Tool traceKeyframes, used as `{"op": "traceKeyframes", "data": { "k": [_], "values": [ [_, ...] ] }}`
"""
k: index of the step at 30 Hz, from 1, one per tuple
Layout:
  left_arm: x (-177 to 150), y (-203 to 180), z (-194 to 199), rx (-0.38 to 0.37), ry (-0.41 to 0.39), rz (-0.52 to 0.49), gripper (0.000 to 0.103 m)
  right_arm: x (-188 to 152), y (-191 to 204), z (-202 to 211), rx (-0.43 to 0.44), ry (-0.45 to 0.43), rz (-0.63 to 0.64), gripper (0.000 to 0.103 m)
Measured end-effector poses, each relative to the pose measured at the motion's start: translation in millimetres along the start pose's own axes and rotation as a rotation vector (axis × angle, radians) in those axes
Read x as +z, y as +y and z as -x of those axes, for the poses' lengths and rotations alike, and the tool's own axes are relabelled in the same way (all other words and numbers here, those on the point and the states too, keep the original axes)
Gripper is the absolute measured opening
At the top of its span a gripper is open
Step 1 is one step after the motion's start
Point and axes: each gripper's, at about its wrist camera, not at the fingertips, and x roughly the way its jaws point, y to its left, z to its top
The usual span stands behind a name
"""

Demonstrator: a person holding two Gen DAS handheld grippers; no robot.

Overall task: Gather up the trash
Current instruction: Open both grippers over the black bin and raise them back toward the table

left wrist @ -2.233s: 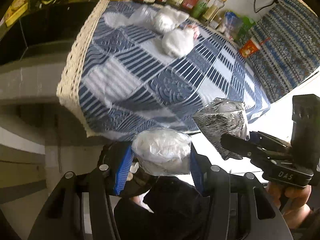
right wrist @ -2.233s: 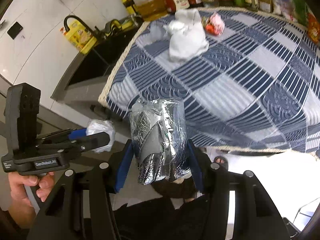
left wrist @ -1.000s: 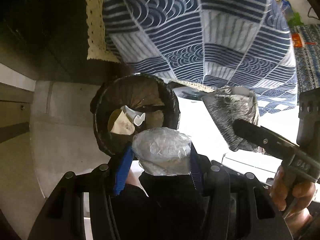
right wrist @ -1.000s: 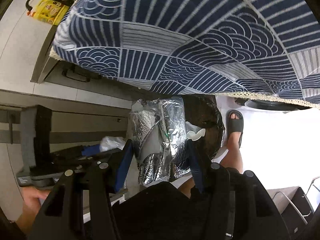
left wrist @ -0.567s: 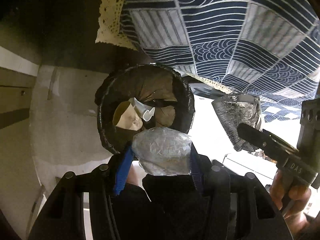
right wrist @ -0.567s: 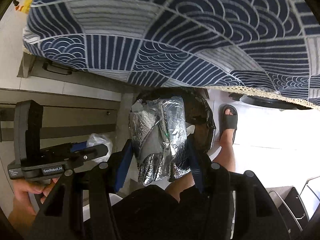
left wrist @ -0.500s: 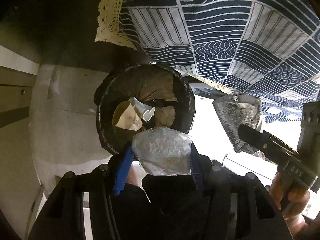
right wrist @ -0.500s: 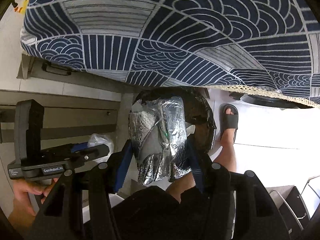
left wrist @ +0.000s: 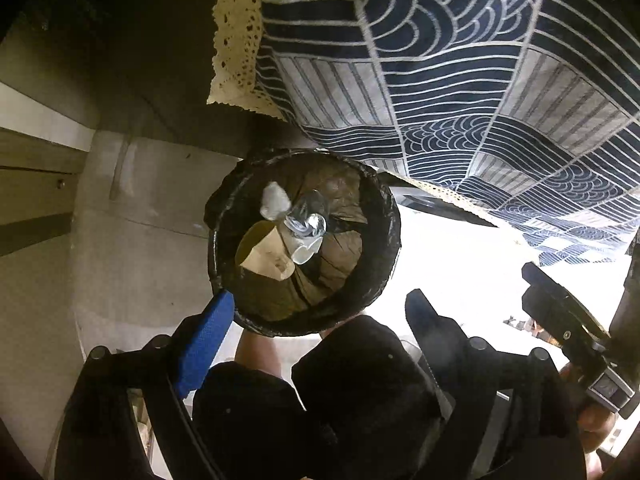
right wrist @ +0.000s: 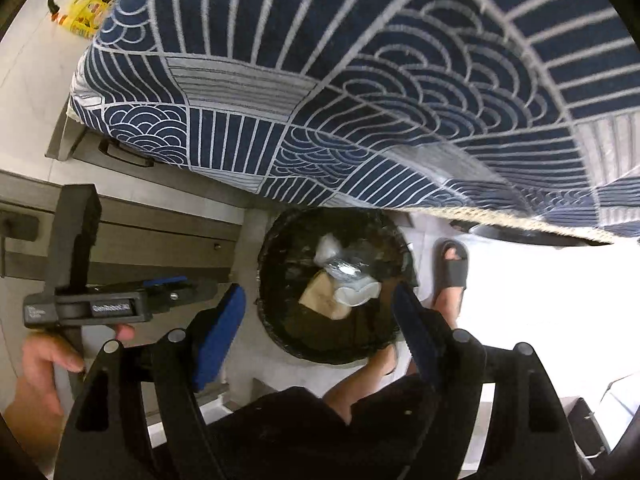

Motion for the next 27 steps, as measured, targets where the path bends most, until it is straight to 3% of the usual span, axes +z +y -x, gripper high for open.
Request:
{"op": "traceKeyframes", "data": {
  "k": [6,7,13,16,19,27],
  "values": [
    [-5,-8,20,0.000,-0.036,-0.018,0.085,-7,11,28,-0.031,-0.050,0.030,0.076],
    [-6,-10,24,-0.003,-0.044,-0.021,0.085,-8,13,32,-0.034,-0.058,0.030,0.082],
    [-13,-23,46,-0.006,-0.078,-0.062,0.085,-14,22,59,-0.046,-0.105,0.041,0.083],
    [-17,-30,59,-0.009,-0.105,-0.080,0.095,-15,26,74,-0.054,-0.135,0.041,0.085],
    [-20,-36,74,-0.021,-0.139,-0.097,0.095,-15,30,92,-0.055,-0.172,0.037,0.093],
    [-25,-54,120,-0.059,-0.241,-0.151,0.096,-10,48,149,-0.073,-0.292,0.035,0.098]
  ]
}}
